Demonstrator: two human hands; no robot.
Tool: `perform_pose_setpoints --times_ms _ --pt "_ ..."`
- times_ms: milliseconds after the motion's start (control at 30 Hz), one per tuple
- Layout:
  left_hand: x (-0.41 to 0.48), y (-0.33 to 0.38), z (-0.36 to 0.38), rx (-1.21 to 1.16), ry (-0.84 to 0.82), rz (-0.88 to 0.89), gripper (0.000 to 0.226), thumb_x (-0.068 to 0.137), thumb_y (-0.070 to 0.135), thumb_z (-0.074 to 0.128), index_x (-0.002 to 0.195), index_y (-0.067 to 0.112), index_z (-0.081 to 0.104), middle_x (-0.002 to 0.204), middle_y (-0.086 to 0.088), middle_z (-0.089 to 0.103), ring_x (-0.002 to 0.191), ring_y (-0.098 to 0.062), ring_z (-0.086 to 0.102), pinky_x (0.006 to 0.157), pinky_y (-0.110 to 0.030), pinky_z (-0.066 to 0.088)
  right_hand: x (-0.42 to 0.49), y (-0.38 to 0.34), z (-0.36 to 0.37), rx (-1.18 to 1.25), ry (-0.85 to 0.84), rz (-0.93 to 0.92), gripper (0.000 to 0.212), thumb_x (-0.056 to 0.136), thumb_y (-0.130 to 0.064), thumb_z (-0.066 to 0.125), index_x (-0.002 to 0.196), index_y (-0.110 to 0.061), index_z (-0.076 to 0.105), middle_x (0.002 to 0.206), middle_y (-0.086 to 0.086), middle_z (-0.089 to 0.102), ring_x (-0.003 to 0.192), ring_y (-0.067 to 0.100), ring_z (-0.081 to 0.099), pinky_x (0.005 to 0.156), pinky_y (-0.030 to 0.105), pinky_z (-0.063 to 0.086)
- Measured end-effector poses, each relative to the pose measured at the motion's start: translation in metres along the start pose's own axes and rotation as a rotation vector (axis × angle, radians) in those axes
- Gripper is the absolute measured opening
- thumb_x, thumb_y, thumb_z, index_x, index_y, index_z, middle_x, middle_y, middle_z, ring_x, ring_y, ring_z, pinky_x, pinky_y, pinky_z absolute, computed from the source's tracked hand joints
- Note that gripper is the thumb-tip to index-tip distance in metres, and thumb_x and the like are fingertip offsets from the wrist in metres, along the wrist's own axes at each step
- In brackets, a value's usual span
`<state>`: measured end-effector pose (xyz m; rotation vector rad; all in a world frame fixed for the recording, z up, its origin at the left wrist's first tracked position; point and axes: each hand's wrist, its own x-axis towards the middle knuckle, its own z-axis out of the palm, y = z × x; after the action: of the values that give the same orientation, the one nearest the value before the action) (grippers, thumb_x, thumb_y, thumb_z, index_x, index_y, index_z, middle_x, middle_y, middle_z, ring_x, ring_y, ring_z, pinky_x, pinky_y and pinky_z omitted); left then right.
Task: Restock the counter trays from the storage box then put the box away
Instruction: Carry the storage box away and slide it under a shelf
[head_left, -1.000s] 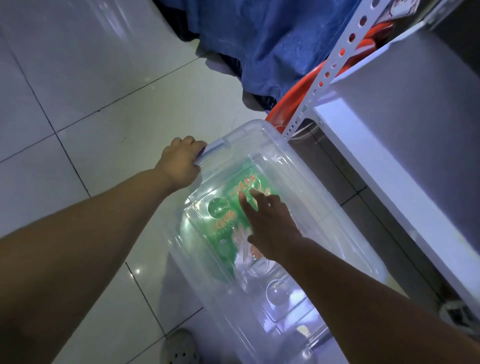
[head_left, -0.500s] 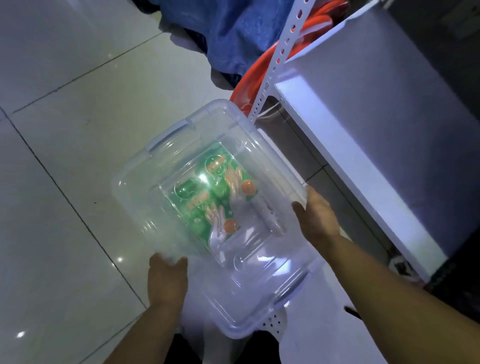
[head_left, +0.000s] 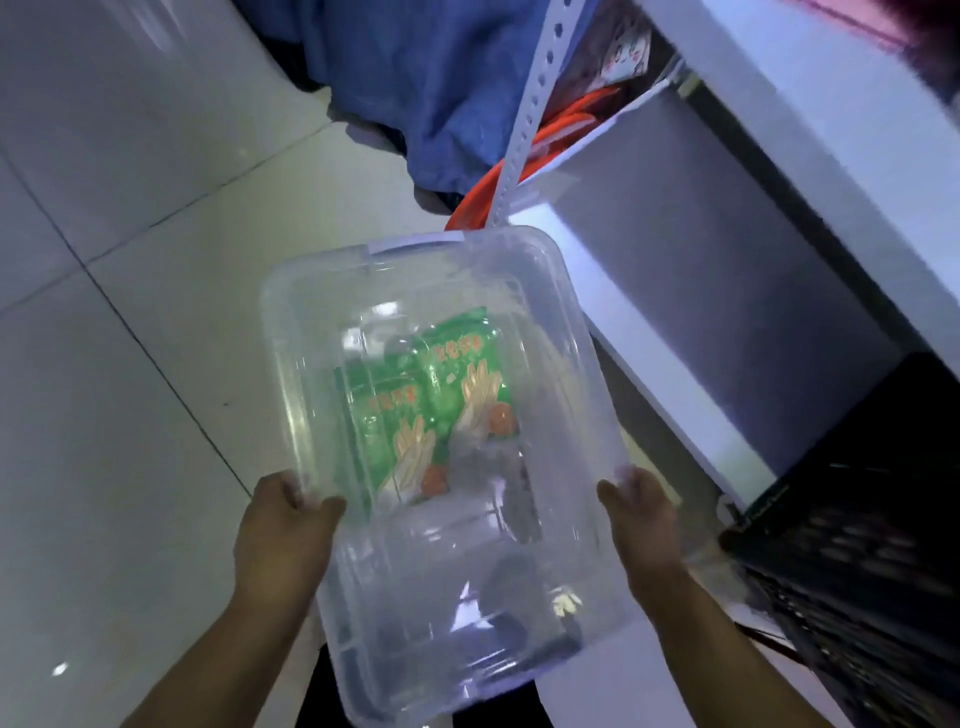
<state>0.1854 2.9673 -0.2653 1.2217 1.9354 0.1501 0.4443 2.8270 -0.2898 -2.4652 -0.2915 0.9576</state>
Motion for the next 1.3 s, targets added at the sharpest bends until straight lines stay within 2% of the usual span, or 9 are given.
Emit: perform_pose_setpoints --times_ms 167,367,567,667,867,967,1033,1133,1300 --pt "-0.029 0.056 -0.04 0.027 -0.041 0.201 0.019 0.077 0.016 0.068 0.087 0.016 0.052 0.069 -0.001 0.053 0.06 -0.019 0.052 0.053 -0.029 0.038 -0.061 -0.016 -0.054 0.227 0.107 0.066 0.011 0.084 -0.01 0.06 0.078 -0.005 0.052 0.071 0.005 0.049 0.061 0.015 0.044 0.056 0.029 0.037" --pt "-0.027 0.138 -0.034 0.005 -0.129 0.329 0.019 0.076 0.014 0.068 0.08 0.015 0.05 0.07 -0.004 0.054 0.061 -0.025 0.052 0.054 -0.03 0.039 -0.07 -0.031 -0.099 0.368 0.19 0.136 0.011 0.086 -0.014 0.059 0.079 -0.019 0.053 0.073 0.005 0.057 0.067 0.023 0.052 0.064 0.033 0.044" --pt "-0.003 0.212 0.017 0.051 -0.331 0.413 0.026 0.08 0.015 0.063 0.103 0.008 0.051 0.083 -0.004 0.054 0.076 -0.025 0.053 0.068 -0.031 0.043 -0.042 -0.037 -0.114 0.574 0.341 0.258 0.026 0.084 -0.011 0.063 0.063 -0.012 0.049 0.055 0.004 0.041 0.048 0.017 0.037 0.051 0.026 0.034" --pt "0.004 0.209 0.029 0.14 -0.408 0.422 0.032 0.08 0.012 0.062 0.109 0.01 0.049 0.091 -0.005 0.054 0.08 -0.024 0.053 0.067 -0.031 0.042 -0.03 -0.031 -0.118 0.54 0.378 0.244 0.019 0.084 -0.013 0.065 0.073 -0.01 0.049 0.061 0.005 0.039 0.052 0.017 0.036 0.051 0.026 0.034" --pt "0.003 0.191 0.032 -0.097 -0.552 0.471 0.05 0.08 0.004 0.061 0.121 0.03 0.051 0.09 0.011 0.057 0.076 -0.011 0.057 0.068 -0.028 0.048 -0.026 -0.024 -0.119 0.593 0.419 0.27 0.017 0.086 -0.015 0.064 0.076 -0.009 0.051 0.063 0.003 0.043 0.053 0.014 0.039 0.05 0.024 0.035" --pt "0.0 0.184 0.03 -0.032 -0.572 0.434 0.04 0.08 0.009 0.064 0.117 0.023 0.055 0.098 0.0 0.061 0.08 -0.019 0.06 0.075 -0.034 0.05 -0.024 -0.034 -0.12 0.633 0.461 0.345 0.03 0.086 -0.015 0.065 0.063 -0.01 0.046 0.059 0.003 0.041 0.05 0.015 0.037 0.045 0.022 0.035" --pt "0.0 0.181 0.028 -0.039 -0.527 0.375 0.026 0.08 0.017 0.067 0.104 0.017 0.059 0.098 -0.005 0.062 0.08 -0.021 0.06 0.073 -0.034 0.049 -0.017 -0.049 -0.122 0.675 0.464 0.415 0.019 0.085 -0.017 0.065 0.075 -0.006 0.054 0.063 0.002 0.046 0.053 0.016 0.043 0.048 0.023 0.035" --pt "0.0 0.184 0.027 -0.116 -0.454 0.291 0.031 0.081 0.024 0.068 0.107 0.009 0.056 0.097 -0.006 0.058 0.084 -0.022 0.057 0.078 -0.038 0.049 0.001 -0.076 -0.129 0.684 0.433 0.429 0.019 0.086 -0.021 0.064 0.093 -0.004 0.058 0.075 0.001 0.051 0.063 0.02 0.049 0.057 0.026 0.04" --pt "-0.026 0.212 0.054 -0.354 -0.658 0.128 0.041 0.087 0.017 0.063 0.121 0.004 0.046 0.102 -0.01 0.059 0.088 -0.019 0.062 0.076 -0.036 0.056 0.03 -0.1 -0.134 0.738 0.311 0.372 0.016 0.088 -0.02 0.063 0.079 -0.015 0.05 0.069 0.002 0.049 0.052 0.015 0.045 0.038 0.019 0.04"
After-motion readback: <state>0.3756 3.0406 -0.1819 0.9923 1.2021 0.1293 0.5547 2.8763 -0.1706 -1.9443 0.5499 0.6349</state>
